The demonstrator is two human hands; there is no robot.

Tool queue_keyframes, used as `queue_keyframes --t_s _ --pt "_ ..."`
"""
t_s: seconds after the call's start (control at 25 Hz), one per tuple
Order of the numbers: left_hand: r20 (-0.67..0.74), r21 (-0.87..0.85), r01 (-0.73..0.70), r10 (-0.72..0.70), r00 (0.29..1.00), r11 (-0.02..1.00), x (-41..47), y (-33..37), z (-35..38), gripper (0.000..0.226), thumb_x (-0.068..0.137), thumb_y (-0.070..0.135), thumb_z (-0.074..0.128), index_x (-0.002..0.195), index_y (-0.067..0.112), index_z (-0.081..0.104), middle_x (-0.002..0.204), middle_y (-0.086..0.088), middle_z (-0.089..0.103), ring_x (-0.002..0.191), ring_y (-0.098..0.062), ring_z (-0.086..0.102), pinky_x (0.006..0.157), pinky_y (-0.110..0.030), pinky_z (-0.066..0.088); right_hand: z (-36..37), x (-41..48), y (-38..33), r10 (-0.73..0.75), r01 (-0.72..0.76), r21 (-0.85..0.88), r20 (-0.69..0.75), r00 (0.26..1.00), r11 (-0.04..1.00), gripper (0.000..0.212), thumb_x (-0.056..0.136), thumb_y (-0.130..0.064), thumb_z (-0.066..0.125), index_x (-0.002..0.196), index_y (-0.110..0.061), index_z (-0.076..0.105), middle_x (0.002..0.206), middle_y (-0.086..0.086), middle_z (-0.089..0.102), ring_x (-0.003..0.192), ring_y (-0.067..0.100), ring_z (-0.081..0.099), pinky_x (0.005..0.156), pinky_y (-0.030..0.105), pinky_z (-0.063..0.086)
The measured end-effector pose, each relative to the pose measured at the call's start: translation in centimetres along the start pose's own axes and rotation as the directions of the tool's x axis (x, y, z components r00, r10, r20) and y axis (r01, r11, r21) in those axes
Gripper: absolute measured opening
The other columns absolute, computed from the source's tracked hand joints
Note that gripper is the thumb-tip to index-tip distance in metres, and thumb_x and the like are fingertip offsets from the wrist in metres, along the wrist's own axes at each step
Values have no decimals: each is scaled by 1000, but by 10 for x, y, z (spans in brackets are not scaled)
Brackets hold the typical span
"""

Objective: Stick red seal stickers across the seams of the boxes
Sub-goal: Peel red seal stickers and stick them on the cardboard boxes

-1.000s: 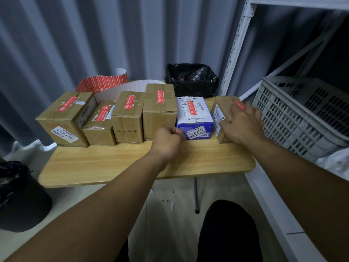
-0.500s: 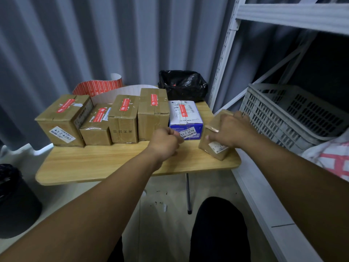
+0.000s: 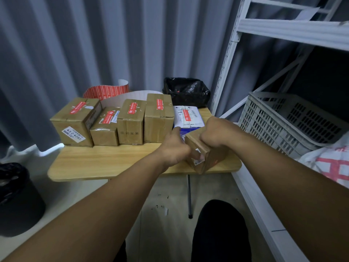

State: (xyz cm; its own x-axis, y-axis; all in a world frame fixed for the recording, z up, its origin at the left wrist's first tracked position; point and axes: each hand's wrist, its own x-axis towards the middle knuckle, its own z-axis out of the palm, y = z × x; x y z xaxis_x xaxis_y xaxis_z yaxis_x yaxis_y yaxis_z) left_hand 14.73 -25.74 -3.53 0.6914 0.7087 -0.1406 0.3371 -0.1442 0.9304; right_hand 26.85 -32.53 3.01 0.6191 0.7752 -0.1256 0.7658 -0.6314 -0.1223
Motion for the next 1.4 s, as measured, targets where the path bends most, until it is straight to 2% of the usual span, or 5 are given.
queue_keyframes --t_s 0.28,0.44,0.6,0.96,1.4 --pt "7 146 -77 77 997 986 5 -1 18 144 22 65 85 146 17 31 137 -3 47 129 -22 47 107 -43 46 -10 -1 -11 -72 72 9 25 997 997 24 95 -19 52 72 -16 46 75 3 51 78 26 54 66 30 41" --pt "0 129 -85 86 996 988 1 3 8 116 31 48 92 132 17 43 128 -3 58 120 -22 57 101 -42 51 -14 9 2 -115 108 128 53 992 986 30 95 -3 47 66 -9 47 70 7 48 71 24 49 50 27 33" --pt "11 118 -90 89 996 989 -5 4 -20 74 61 -1 91 120 16 50 112 6 63 103 -10 61 85 -19 53 -9 17 17 -111 112 393 -27 993 913 19 90 1 51 90 5 70 94 20 70 84 25 60 69 34 51" --pt "0 196 -39 40 999 980 -16 -15 -80 70 72 -8 76 125 23 42 117 2 53 108 -16 54 74 -24 50 21 15 -2 -351 331 524 -64 934 785 19 82 11 69 94 -4 74 79 7 64 73 14 58 63 21 48" --pt "-75 147 -19 30 997 989 -6 -28 -85 54 83 -2 69 124 22 43 120 -2 54 112 -18 54 84 -31 52 37 16 -19 -421 419 546 -130 898 725 18 83 0 77 85 -17 73 74 1 61 66 7 54 67 20 46"
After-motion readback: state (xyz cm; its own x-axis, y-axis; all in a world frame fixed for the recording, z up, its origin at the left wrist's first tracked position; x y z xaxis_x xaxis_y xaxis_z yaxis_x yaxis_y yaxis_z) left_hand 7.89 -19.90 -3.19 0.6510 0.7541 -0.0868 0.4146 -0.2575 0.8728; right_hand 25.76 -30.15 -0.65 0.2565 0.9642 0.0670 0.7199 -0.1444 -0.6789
